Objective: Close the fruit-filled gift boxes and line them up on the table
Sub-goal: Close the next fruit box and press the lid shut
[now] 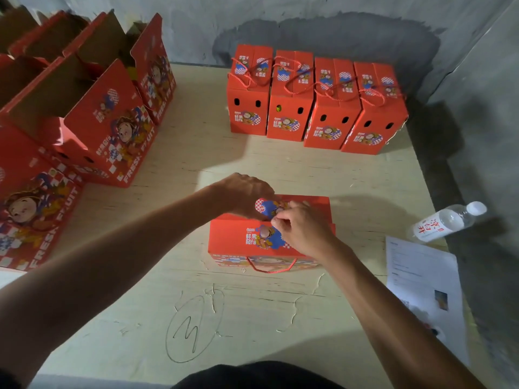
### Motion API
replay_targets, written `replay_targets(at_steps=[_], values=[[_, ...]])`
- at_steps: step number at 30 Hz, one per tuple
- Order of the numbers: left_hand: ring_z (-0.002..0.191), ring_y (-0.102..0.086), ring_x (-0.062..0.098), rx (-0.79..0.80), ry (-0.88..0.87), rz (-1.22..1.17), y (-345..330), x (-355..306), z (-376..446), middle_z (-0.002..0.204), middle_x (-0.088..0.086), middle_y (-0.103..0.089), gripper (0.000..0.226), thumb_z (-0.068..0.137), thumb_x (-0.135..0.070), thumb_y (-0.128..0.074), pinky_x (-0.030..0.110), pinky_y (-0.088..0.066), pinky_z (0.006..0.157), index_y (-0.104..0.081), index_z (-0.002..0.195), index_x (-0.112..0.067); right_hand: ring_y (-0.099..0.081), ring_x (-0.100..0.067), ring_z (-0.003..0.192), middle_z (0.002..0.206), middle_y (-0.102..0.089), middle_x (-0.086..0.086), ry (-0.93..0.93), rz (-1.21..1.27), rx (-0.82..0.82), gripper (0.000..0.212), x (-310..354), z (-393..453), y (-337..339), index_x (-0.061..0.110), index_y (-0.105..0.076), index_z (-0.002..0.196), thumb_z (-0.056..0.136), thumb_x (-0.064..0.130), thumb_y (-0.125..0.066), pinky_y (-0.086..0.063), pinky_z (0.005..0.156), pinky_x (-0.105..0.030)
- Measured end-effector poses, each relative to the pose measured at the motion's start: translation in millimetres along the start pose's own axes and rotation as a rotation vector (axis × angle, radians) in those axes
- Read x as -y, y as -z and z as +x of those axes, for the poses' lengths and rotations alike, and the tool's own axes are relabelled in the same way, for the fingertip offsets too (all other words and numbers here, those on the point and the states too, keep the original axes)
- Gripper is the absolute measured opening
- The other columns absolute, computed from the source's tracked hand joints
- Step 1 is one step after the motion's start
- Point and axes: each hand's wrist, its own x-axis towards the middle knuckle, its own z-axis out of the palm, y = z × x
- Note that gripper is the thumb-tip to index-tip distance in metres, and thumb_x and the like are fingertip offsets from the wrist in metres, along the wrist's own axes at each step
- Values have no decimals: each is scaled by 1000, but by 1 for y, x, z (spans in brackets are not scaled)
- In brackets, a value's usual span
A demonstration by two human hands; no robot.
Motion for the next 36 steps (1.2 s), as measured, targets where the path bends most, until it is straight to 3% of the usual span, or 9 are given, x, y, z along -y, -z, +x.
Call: replay_targets(at_steps=[4,7,13,17,21,27,32,36], values=[[146,-41,17,115,-4,-12,5,7,-4,163,-13,-34,79,83,-72,-66,41,-43,108,-32,152,-55,-60,-22,106,110,-65,-3,52,77,30,28,8,-13,7,16,-76,106,99,38,-61,-47,95,-36],[146,-41,20,126,1,41,4,6,-10,164,-10,-31,90,82,-69,-69,43,-45,108,-20,156,-54,-60,-19,110,116,-64,0,46,112,-93,27,15,-35,4,14,-73,111,100,36,-62,-50,96,-36],[126,-59,23,57,-28,48,-6,-1,-11,143,-5,-57,91,87,-58,-70,39,-50,100,-19,160,-43,-63,-22,98,103,-65,1,4,102,-185,21,23,-45,5,13,-76,108,100,29,-65,-54,83,-39],[132,-56,23,90,-5,32,-2,6,-1,148,-2,-57,87,89,-53,-72,37,-44,108,-22,159,-45,-59,-19,102,104,-66,2,-60,95,-183,27,20,-34,4,19,-76,116,102,36,-60,-50,85,-34],[128,-55,23,129,33,-24,3,13,7,145,-2,-59,89,84,-51,-79,30,-40,99,-26,157,-51,-54,-18,103,108,-65,1,-100,54,-177,30,17,-24,0,24,-75,120,103,40,-56,-44,90,-33],[136,-46,24,180,56,-50,3,17,10,152,-3,-53,89,83,-54,-79,34,-37,105,-28,156,-52,-50,-18,102,108,-61,2,-112,30,-119,31,10,-18,0,30,-73,121,102,46,-55,-43,91,-36],[142,-43,21,190,14,-63,-3,21,2,157,-5,-44,83,93,-53,-68,39,-36,114,-19,160,-48,-53,-20,106,114,-64,0,-74,-39,-36,32,8,-10,3,27,-73,120,104,45,-51,-45,90,-35],[140,-47,23,91,-57,-72,-17,33,-21,160,0,-40,60,106,-49,-43,42,-46,110,-19,161,-44,-53,-21,109,118,-63,-2,-58,-96,41,37,11,-7,2,23,-71,122,107,43,-44,-44,95,-37]])
